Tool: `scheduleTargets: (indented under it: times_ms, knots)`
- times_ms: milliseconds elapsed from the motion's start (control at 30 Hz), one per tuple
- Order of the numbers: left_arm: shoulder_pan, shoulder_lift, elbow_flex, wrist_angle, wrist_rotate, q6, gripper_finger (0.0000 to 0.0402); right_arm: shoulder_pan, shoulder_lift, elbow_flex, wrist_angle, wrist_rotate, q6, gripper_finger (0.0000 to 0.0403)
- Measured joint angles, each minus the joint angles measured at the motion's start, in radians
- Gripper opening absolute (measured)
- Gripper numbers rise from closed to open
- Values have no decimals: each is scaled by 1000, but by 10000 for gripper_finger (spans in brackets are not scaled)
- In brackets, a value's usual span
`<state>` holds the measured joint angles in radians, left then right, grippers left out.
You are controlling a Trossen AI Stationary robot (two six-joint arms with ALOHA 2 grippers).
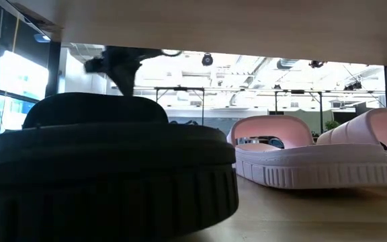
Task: Pick and place slides into the shelf
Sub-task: Put the black slipper under the shelf
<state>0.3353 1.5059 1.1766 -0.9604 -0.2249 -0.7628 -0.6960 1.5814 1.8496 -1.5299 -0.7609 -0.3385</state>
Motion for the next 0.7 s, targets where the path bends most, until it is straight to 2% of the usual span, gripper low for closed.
scheduleTargets:
  times_ms: [167, 300, 433, 533, 700]
  knots:
    - [141, -217, -315, 382, 196, -102, 3, 0, -2, 0, 7, -1, 0, 21]
    - [244, -301, -476, 566, 250, -191, 3, 0, -2, 0, 16, -1, 6, 21]
    - [315, -308, -544, 664, 248, -212, 3, 1, -2, 0, 16, -2, 15, 21]
    - [343, -292, -551, 731, 250, -206, 3, 1, -2, 0, 15, -2, 16, 21]
    - [373, -267, -552, 740, 243, -175, 3, 1, -2, 0, 16, -2, 22, 21]
